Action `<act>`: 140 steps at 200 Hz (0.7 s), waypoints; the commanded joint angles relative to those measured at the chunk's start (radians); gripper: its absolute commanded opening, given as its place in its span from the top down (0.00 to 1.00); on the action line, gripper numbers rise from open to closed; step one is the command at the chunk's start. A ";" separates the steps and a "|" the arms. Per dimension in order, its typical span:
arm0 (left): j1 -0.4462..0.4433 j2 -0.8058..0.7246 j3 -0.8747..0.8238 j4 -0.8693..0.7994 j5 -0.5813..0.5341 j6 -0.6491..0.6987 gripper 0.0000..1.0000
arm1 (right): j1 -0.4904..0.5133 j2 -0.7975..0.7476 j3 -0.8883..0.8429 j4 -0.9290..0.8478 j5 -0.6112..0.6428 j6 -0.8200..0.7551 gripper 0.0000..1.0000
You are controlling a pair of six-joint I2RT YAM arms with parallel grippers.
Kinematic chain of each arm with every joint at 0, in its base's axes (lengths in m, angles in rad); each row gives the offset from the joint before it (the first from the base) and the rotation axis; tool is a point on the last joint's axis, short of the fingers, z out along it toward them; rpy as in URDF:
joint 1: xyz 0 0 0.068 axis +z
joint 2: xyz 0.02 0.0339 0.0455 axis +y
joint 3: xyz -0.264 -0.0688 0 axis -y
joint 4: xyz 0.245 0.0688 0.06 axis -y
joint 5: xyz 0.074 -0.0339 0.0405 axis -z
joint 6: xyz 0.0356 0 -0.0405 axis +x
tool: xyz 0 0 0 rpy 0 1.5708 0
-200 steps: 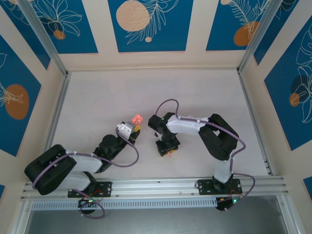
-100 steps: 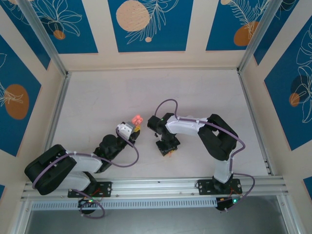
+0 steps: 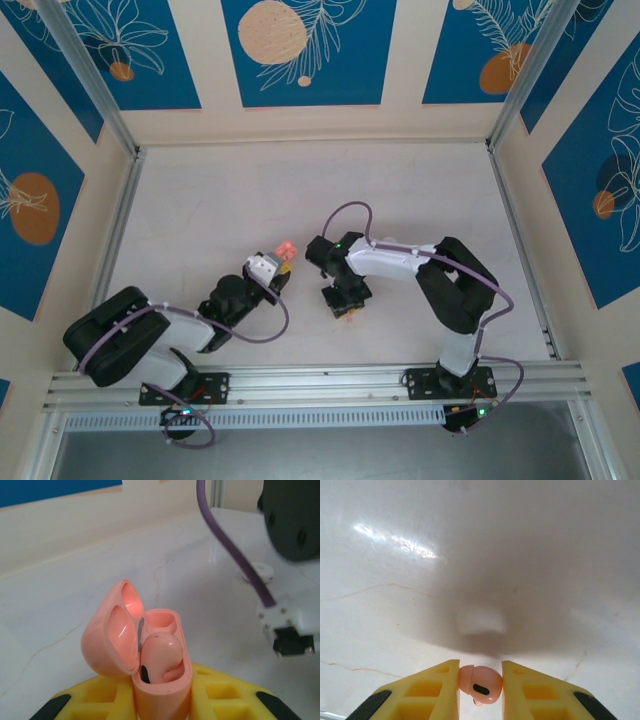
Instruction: Insert wireless bluetooth earbuds into charging case
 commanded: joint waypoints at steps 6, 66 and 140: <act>-0.007 0.067 0.052 0.078 0.083 0.018 0.76 | -0.028 -0.092 -0.023 0.062 0.024 0.051 0.75; -0.011 0.239 0.088 0.233 0.178 -0.066 0.76 | -0.078 -0.296 -0.076 0.198 0.159 0.129 0.75; -0.015 0.296 0.162 0.233 0.354 -0.140 0.76 | -0.144 -0.492 -0.197 0.575 0.083 -0.015 0.76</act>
